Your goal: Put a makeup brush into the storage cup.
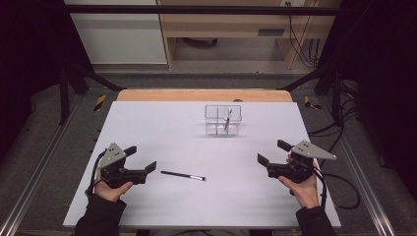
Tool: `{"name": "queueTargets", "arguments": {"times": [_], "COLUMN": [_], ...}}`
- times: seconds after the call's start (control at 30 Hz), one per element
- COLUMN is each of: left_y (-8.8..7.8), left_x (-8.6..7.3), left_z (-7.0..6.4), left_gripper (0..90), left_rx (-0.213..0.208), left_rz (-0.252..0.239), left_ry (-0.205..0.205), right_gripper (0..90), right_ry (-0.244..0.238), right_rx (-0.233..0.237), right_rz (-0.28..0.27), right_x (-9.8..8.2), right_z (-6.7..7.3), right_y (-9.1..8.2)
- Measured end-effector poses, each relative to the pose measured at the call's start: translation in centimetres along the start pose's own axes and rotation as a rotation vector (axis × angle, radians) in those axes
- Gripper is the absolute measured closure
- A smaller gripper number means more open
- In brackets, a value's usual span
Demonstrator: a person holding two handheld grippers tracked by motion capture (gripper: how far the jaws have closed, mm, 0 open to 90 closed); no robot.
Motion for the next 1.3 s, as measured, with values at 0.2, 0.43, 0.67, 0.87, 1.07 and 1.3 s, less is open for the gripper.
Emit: {"name": "queueTargets", "arguments": {"times": [0.2, 0.43, 0.67, 0.87, 1.07, 1.3], "left_y": [0.0, 0.2, 0.3, 0.8, 1.5, 2.1], "left_x": [-0.2, -0.1, 0.2, 0.5, 0.9, 1.5], "left_z": [0.0, -0.1, -0.2, -0.3, -0.8, -1.7], "left_gripper": [7.2, 7.2, 7.2, 7.5, 7.8, 7.9], "left_rx": [-0.002, -0.010, -0.025, -0.047, -0.071, -0.106], "left_rz": [-0.003, 0.003, 0.011, 0.032, 0.067, 0.100], "left_ry": [0.000, 0.007, 0.022, 0.031, 0.073, 0.102], "right_gripper": [6.1, 5.6, 5.4, 5.4, 5.5, 5.6], "right_ry": [0.011, 0.011, 0.017, 0.016, 0.016, 0.013], "right_rx": [-0.014, -0.024, -0.029, -0.037, -0.035, -0.042], "right_rz": [0.017, 0.038, 0.052, 0.053, 0.052, 0.055], "right_x": [-0.7, -1.3, -1.8, -1.8, -1.8, -1.9], "right_z": [0.2, 0.2, 0.3, 0.3, 0.4, 0.4], "right_y": [0.2, 0.4, 0.5, 0.5, 0.5, 0.5]}}
Point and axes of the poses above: each handheld gripper's, and its own axes: y roughly forward along the jaws, x roughly out of its top, z roughly to its left, the point moved 1 cm from there along y, roughly forward along the jaws, and after that the axes turned 12 degrees about z, right-handed, at the moved point
